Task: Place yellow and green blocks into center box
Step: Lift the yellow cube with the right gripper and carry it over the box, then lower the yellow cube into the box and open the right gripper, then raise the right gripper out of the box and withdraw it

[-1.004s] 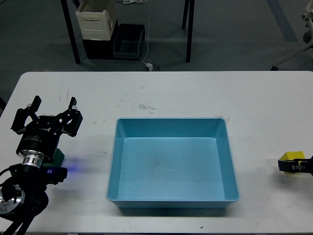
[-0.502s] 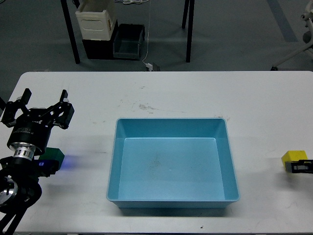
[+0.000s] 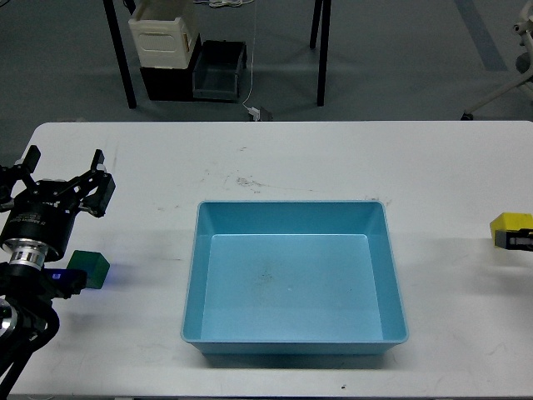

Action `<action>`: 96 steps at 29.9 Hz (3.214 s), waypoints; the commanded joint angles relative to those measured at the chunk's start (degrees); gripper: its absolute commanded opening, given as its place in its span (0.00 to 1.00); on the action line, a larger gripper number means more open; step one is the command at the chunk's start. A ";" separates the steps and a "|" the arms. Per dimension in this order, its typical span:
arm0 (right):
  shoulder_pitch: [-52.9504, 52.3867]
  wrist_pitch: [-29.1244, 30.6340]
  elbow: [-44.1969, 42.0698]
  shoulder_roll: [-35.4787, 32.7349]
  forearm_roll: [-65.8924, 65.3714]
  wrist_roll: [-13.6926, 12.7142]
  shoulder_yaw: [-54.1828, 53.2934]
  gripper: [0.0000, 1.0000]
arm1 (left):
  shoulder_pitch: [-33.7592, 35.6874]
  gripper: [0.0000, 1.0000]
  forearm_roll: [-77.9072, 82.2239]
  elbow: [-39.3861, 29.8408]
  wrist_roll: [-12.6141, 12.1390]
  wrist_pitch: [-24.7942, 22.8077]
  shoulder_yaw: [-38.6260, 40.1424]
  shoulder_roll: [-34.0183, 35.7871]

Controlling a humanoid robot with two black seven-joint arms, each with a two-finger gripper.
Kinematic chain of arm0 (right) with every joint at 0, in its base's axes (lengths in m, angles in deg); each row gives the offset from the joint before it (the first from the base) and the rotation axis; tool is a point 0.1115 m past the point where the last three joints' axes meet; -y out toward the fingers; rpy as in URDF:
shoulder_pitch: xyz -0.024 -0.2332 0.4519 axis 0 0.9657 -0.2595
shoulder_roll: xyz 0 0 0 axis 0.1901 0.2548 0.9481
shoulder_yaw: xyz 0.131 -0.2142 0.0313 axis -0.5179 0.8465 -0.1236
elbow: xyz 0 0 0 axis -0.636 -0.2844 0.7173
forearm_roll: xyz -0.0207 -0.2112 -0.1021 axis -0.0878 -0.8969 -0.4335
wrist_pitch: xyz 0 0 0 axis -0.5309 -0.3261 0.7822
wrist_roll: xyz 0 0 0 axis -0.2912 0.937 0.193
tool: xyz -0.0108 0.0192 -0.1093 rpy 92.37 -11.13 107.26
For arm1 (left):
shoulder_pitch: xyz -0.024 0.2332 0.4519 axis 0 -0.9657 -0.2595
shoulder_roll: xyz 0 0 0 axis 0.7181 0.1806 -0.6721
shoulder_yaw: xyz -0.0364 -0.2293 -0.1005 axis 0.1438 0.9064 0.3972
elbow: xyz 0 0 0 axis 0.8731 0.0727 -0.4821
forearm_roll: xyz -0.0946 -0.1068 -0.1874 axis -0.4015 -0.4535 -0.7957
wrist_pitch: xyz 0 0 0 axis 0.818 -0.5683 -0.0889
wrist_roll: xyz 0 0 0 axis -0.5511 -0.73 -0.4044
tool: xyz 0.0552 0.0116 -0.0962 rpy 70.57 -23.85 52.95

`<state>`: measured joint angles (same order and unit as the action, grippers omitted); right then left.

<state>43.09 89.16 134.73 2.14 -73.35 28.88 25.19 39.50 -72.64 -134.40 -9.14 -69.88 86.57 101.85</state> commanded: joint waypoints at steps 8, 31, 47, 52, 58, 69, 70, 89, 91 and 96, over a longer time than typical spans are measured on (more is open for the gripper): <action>-9.83 1.59 0.80 -0.40 -0.56 5.87 -5.01 0.00 | 2.32 1.00 -0.14 0.21 -0.14 0.33 2.75 5.76; -39.81 2.79 12.75 6.79 -19.10 49.61 21.60 0.00 | 2.23 1.00 -0.14 0.83 0.03 0.33 2.22 5.06; -41.58 2.79 4.41 22.62 -37.55 49.61 38.93 0.00 | 2.14 1.00 -0.14 0.83 0.12 0.33 2.75 3.48; -40.26 2.79 -0.17 27.10 -38.09 49.61 39.47 0.00 | 1.97 1.00 -0.14 0.83 0.21 0.33 2.84 2.77; -37.98 2.79 -5.26 30.88 -39.23 49.61 40.17 0.04 | 2.05 1.00 -0.14 0.92 0.12 0.42 5.73 2.68; -36.30 2.79 -9.31 32.91 -38.62 49.61 39.56 0.51 | 2.58 1.00 -0.14 0.92 -0.76 0.51 5.82 3.30; -36.13 2.79 -9.49 32.91 -38.36 49.61 38.94 0.62 | 2.58 1.00 -0.05 0.92 -0.76 0.59 5.74 3.73; -30.50 2.79 -14.50 32.38 -31.26 49.61 17.78 0.98 | 7.67 1.00 10.99 4.77 -0.41 1.65 5.30 12.87; -30.50 2.79 -14.50 32.38 -27.83 49.61 14.08 0.98 | 9.08 1.00 18.72 6.45 -0.32 1.47 5.21 13.49; -29.54 2.79 -14.23 32.38 -23.60 49.61 4.15 0.98 | 12.07 1.00 44.29 8.82 0.38 1.47 5.82 14.20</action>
<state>12.62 91.95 120.36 34.45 -98.85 78.48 35.01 49.92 -43.06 -127.10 -9.18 -68.41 91.90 115.55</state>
